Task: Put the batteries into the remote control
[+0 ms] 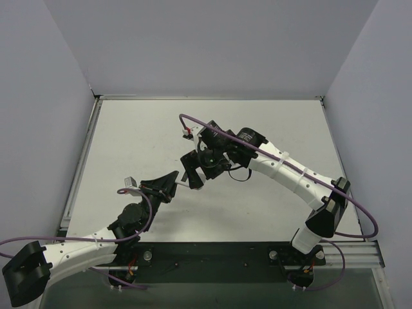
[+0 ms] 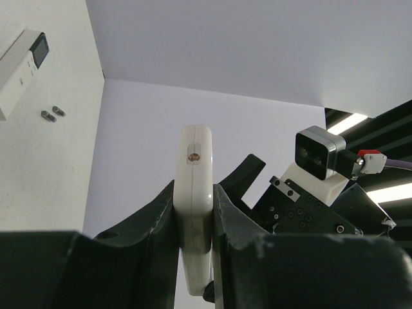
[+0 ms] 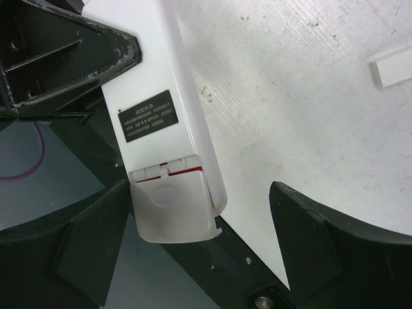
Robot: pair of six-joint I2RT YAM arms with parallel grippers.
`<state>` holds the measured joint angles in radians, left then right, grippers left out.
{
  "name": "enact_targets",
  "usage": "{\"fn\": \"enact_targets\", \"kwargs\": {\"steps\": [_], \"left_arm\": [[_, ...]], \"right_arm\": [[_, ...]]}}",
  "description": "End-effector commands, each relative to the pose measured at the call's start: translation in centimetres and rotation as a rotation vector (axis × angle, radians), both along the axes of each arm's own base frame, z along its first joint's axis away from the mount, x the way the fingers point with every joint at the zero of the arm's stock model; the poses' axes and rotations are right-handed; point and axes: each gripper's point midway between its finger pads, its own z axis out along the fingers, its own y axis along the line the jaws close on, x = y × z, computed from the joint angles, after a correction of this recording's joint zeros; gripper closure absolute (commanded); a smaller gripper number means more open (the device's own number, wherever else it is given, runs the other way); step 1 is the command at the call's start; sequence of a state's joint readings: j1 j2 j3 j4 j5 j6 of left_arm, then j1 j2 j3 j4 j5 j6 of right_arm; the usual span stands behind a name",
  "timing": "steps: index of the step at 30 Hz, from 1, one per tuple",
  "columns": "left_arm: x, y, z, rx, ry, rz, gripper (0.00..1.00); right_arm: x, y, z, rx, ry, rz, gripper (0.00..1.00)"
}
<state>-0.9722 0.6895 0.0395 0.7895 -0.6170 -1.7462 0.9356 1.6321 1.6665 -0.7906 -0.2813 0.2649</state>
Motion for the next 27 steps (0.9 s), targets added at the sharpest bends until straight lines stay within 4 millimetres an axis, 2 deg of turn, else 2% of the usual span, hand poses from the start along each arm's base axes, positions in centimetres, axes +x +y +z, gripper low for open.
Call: {"fn": "enact_targets", "kwargs": {"steps": [1, 7, 11, 17, 25, 27], "left_arm": [[-0.7, 1.3, -3.4, 0.005, 0.028, 0.004, 1.00], [-0.7, 1.4, -3.4, -0.003, 0.029, 0.008, 1.00], [-0.7, 1.5, -3.5, -0.007, 0.030, 0.010, 1.00], [-0.8, 1.5, -3.3, -0.015, 0.026, 0.009, 1.00], [-0.8, 1.8, -2.9, -0.033, 0.019, 0.015, 1.00], [-0.8, 1.8, -2.6, -0.044, 0.013, 0.016, 1.00]], "right_arm": [[0.5, -0.2, 0.1, 0.015, -0.006, -0.024, 0.18], [1.0, -0.3, 0.6, 0.071, -0.010, -0.068, 0.20], [1.0, -0.5, -0.2, 0.128, 0.034, -0.108, 0.22], [1.7, -0.5, 0.7, 0.216, 0.021, -0.163, 0.23], [2.0, -0.5, -0.8, 0.297, 0.076, -0.241, 0.27], [2.5, -0.4, -0.7, 0.334, 0.069, -0.266, 0.28]]}}
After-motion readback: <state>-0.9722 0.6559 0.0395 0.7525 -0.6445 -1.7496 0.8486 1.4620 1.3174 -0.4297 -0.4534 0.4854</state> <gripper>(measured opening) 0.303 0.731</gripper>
